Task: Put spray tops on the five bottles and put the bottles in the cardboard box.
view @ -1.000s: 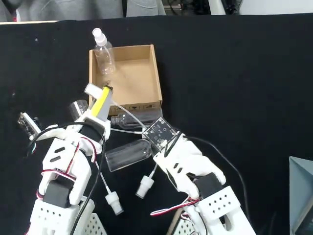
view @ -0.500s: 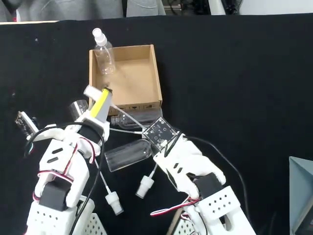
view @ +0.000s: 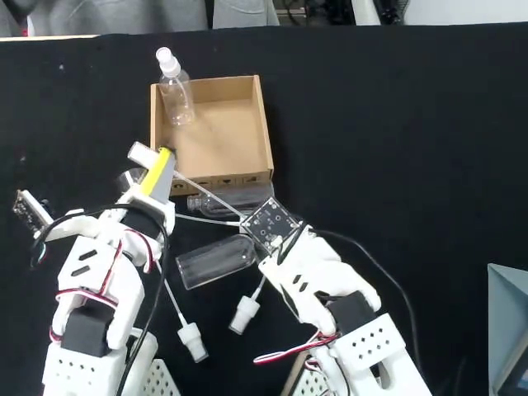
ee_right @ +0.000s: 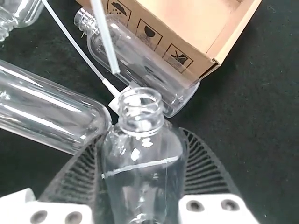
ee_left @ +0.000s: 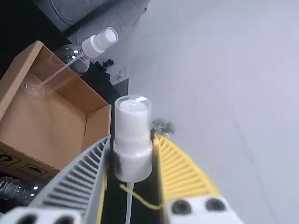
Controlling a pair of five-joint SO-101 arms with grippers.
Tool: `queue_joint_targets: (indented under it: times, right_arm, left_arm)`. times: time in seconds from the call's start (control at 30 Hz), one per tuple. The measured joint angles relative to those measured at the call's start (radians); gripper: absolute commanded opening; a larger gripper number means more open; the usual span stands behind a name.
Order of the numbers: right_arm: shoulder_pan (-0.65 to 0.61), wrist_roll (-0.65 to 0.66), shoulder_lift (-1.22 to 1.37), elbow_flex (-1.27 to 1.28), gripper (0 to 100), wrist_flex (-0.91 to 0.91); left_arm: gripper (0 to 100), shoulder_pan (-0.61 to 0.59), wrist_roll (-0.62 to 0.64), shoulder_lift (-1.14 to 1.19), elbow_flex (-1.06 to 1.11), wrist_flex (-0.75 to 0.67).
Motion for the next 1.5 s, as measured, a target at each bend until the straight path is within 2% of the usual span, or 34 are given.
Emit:
queue_joint_targets:
  times: [0.2,0.43,0.6,0.7,0.97,1.5]
  right_arm:
    - [0.000,0.000,0.000,0.000,9.4,0.000]
    - [0.000,0.000,0.000,0.000,9.5,0.000]
    - [0.000,0.000,0.000,0.000,9.4,0.000]
    - [0.000,-0.002,0.000,0.000,9.3,0.000]
    - [0.000,-0.002,0.000,0.000,9.3,0.000]
    - [0.000,-0.002,0.000,0.000,9.3,0.000]
  left_arm:
    - [3,0.063,0.000,0.000,0.000,0.000]
    - [3,0.072,0.000,0.000,-0.002,-0.005]
    - [3,0.074,0.000,0.000,0.063,-0.126]
    - [3,0.074,0.000,0.000,0.071,-0.150]
    - [3,0.074,0.000,0.000,0.060,-0.060]
    - [3,0.074,0.000,0.000,0.060,-0.055]
